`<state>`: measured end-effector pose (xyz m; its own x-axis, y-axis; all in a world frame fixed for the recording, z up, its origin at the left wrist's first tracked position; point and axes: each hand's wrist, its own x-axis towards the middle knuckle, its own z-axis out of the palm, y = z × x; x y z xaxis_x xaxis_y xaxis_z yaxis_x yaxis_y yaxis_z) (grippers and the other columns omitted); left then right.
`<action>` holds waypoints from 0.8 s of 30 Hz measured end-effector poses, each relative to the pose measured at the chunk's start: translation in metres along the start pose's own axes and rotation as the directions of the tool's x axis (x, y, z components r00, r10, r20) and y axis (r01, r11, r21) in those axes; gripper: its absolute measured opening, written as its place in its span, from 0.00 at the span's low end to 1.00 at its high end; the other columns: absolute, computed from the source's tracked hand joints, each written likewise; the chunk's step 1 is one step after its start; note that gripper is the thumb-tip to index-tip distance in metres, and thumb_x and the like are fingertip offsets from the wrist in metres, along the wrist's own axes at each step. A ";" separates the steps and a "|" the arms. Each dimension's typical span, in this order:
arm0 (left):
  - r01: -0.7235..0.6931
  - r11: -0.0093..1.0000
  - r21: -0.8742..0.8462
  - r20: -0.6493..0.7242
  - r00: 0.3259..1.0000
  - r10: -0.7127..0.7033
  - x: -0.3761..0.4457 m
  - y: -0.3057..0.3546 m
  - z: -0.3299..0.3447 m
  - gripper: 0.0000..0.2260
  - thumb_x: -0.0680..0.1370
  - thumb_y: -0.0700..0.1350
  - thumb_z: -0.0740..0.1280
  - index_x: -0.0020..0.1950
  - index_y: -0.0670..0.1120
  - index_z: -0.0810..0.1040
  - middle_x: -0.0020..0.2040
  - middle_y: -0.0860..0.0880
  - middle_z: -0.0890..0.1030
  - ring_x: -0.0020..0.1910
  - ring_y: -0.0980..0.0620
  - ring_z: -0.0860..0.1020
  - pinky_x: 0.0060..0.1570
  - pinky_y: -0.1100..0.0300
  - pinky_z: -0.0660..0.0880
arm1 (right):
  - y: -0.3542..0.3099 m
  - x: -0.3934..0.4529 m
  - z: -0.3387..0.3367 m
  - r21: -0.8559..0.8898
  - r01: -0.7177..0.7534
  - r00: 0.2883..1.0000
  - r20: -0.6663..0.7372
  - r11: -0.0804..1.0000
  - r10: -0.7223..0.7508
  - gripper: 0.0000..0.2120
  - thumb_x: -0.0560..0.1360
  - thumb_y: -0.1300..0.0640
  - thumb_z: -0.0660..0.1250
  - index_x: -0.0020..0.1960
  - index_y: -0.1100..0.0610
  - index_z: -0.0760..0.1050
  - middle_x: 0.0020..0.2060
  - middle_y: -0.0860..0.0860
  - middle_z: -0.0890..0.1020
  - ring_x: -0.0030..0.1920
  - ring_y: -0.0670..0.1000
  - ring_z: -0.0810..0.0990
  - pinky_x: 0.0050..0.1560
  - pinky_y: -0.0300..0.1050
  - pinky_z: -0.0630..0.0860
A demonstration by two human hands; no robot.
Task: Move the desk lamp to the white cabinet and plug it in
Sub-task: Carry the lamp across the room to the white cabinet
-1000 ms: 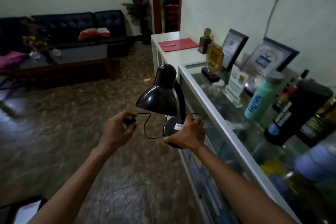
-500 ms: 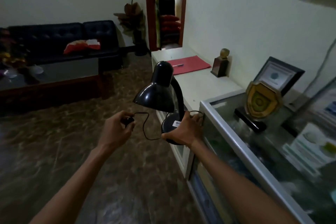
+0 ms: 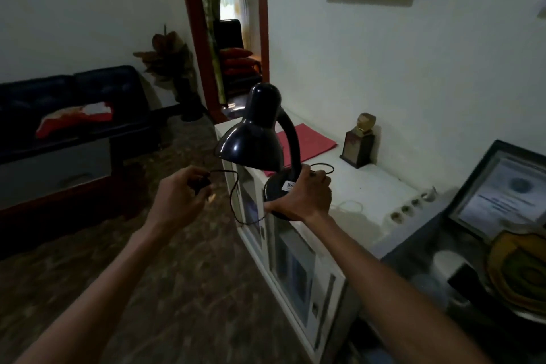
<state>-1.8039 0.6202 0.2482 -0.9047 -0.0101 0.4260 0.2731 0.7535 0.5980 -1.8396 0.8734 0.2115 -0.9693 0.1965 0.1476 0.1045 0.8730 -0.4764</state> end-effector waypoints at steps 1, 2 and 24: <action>-0.019 1.000 0.000 0.007 1.000 0.019 0.024 -0.004 0.006 0.13 0.73 0.40 0.75 0.57 0.43 0.81 0.46 0.51 0.82 0.41 0.64 0.77 0.37 0.73 0.71 | 0.001 0.021 0.002 -0.011 -0.012 1.000 -0.015 1.000 0.012 0.60 0.46 0.25 0.73 0.69 0.56 0.63 0.63 0.61 0.71 0.62 0.63 0.71 0.57 0.54 0.74; -0.036 0.999 -0.005 0.023 0.999 0.036 0.046 -0.007 0.012 0.13 0.73 0.40 0.75 0.57 0.43 0.80 0.46 0.52 0.81 0.40 0.66 0.77 0.36 0.73 0.71 | 0.002 0.041 0.003 -0.021 -0.031 0.999 -0.025 0.999 0.030 0.60 0.47 0.26 0.73 0.69 0.56 0.62 0.64 0.61 0.71 0.62 0.63 0.71 0.57 0.54 0.74; -0.435 0.849 -0.301 0.308 0.798 0.518 0.392 -0.048 0.206 0.10 0.74 0.50 0.73 0.55 0.55 0.79 0.42 0.59 0.82 0.42 0.68 0.79 0.39 0.68 0.71 | 0.067 0.223 0.061 0.086 -0.662 0.710 -0.246 0.744 0.660 0.64 0.46 0.28 0.77 0.74 0.55 0.59 0.66 0.60 0.67 0.68 0.61 0.66 0.64 0.54 0.70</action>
<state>-2.2389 0.7152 0.2462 -0.6814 0.5844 0.4407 0.7234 0.4464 0.5267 -2.0622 0.9482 0.1594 -0.5644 0.8255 0.0038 0.7007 0.4815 -0.5265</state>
